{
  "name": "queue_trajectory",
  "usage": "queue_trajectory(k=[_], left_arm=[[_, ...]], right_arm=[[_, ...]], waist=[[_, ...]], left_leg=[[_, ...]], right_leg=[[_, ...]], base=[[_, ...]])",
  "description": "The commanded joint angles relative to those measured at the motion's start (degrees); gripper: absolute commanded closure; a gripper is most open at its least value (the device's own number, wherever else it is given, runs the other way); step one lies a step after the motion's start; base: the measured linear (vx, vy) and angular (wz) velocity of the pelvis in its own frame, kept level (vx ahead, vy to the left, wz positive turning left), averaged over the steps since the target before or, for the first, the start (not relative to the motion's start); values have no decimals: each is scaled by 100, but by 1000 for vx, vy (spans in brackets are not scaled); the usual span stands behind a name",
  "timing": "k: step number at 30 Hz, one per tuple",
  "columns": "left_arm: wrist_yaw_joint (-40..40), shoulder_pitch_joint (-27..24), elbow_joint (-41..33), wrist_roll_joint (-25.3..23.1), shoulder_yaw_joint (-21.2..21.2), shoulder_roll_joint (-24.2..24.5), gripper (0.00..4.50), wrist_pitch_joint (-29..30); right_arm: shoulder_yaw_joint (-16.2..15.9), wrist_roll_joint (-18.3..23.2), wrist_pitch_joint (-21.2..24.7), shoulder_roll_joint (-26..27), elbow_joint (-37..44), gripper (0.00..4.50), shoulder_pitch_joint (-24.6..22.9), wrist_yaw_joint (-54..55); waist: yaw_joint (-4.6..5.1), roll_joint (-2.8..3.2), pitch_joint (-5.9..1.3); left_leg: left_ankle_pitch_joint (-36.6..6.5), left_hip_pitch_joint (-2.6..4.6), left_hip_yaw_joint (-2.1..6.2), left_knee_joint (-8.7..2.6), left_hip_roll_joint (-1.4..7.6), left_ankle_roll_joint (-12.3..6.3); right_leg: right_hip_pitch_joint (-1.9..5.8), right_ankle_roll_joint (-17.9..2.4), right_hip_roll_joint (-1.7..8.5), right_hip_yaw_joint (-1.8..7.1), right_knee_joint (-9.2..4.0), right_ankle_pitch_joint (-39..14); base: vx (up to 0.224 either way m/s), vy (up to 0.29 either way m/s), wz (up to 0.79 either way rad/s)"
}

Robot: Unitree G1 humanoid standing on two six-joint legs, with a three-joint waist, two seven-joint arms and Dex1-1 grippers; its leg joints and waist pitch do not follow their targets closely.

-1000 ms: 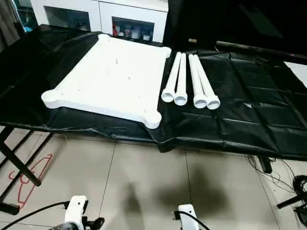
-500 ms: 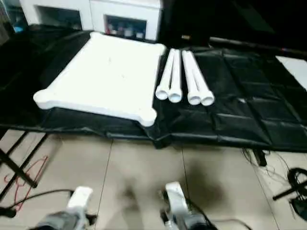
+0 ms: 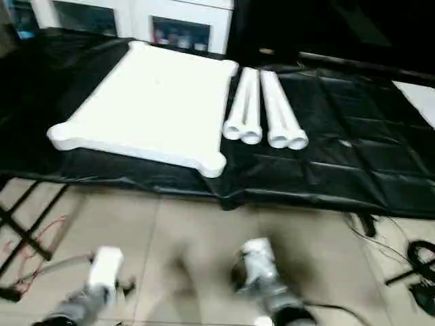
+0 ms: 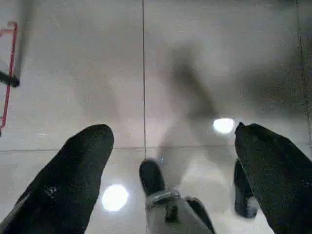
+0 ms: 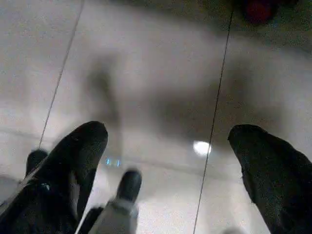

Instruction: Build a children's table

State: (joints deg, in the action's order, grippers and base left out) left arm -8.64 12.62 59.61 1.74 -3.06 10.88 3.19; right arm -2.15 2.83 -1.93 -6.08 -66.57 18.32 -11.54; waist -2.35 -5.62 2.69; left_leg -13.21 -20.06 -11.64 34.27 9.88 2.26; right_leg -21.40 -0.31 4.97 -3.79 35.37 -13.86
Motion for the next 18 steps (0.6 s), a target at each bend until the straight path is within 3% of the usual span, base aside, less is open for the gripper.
queue_trajectory(k=[1, 2, 4, 5, 6, 7, 8, 11, 13, 14, 15, 16, 18], left_arm=[[-246, -198, -571, 110, -10, -3, 0, -121], [-382, -481, -1169, 128, 16, 85, 0, -214], [-470, -641, -1489, 162, 22, 131, 0, -293], [-529, -739, -1674, 189, 22, 160, 0, -343], [-632, -1140, -2516, 253, 39, 260, 0, -348], [-680, -1451, -3174, 288, 52, 341, 0, -331], [-639, -1681, -3718, 314, 6, 383, 0, -281], [-495, -2074, -4821, 379, -176, 408, 0, -84], [-354, -2238, -5707, 417, -347, 399, 0, 179], [-219, -2243, -6211, 340, -443, 405, 0, 341], [-81, -2230, -6685, 245, -532, 414, 0, 498], [69, -2183, -6938, 110, -602, 402, 0, 531], [348, -1977, -7287, 49, -714, 335, 0, 660]], right_arm=[[-18, 48, -102, -88, 501, 2, -236, -219], [-28, 44, -161, -184, 1221, 2, -590, -264], [13, 132, -119, -227, 1676, 2, -813, -365], [42, 200, -79, -248, 1960, 2, -954, -435], [75, 366, 56, -374, 3003, 2, -1463, -574], [91, 481, 173, -474, 3841, 2, -1867, -651], [90, 571, 240, -561, 4473, 2, -2176, -722], [122, 715, 445, -699, 5605, 2, -2723, -862], [227, 1037, 728, -765, 6446, 2, -3040, -956], [355, 1248, 925, -775, 6953, 2, -3126, -894], [491, 1455, 1119, -777, 7439, 2, -3188, -810], [587, 1505, 1135, -738, 7659, 2, -3162, -694], [754, 1694, 1472, -700, 8036, 2, -2960, -430]], waist=[[-33, 100, -250], [-29, 63, -254], [-60, 74, -250], [-50, 73, -238], [-65, 68, -231], [-130, 110, -193], [-134, 86, -183], [-102, 118, -158], [-76, 109, -97], [-89, 190, -102], [-124, 129, -114], [-116, 161, -87], [-59, 175, -102]], left_leg=[[-160, 60, 185, -422, 517, -590], [-88, 57, 170, -408, 505, -661], [-53, 46, 178, -405, 518, -716], [-151, 68, 169, -421, 501, -740], [-208, 63, 175, -429, 498, -728], [-435, 34, 213, -467, 575, -638], [-526, 28, 213, -481, 598, -593], [-983, 38, 205, -538, 547, -430], [-1538, 46, 214, -587, 527, -202], [-1655, 62, 227, -593, 520, -114], [-1606, 56, 256, -585, 567, -54], [-1631, 63, 244, -609, 559, -33], [-1582, 37, 256, -603, 486, 62]], right_leg=[[206, -1711, 531, 349, -287, 887], [199, -1716, 513, 350, -283, 980], [207, -1684, 525, 353, -280, 1014], [174, -1640, 477, 345, -299, 833], [186, -1611, 483, 348, -318, 715], [218, -1496, 535, 367, -342, 552], [221, -1412, 519, 366, -352, 538], [181, -1265, 425, 366, -403, 63], [119, -1085, 419, 375, -522, -954], [114, -1035, 419, 383, -528, -1125], [139, -942, 446, 406, -513, -991], [113, -902, 411, 400, -521, -969], [122, -736, 364, 375, -521, -1037]], base=[[0, 0, 0], [0, 0, 0], [0, 0, 0], [0, 0, 0], [0, 0, 0], [0, 0, 0], [0, 0, 0], [0, 0, 0], [0, 0, 0], [0, 0, 0], [0, 0, 0], [0, 0, 0], [0, 0, 0]])
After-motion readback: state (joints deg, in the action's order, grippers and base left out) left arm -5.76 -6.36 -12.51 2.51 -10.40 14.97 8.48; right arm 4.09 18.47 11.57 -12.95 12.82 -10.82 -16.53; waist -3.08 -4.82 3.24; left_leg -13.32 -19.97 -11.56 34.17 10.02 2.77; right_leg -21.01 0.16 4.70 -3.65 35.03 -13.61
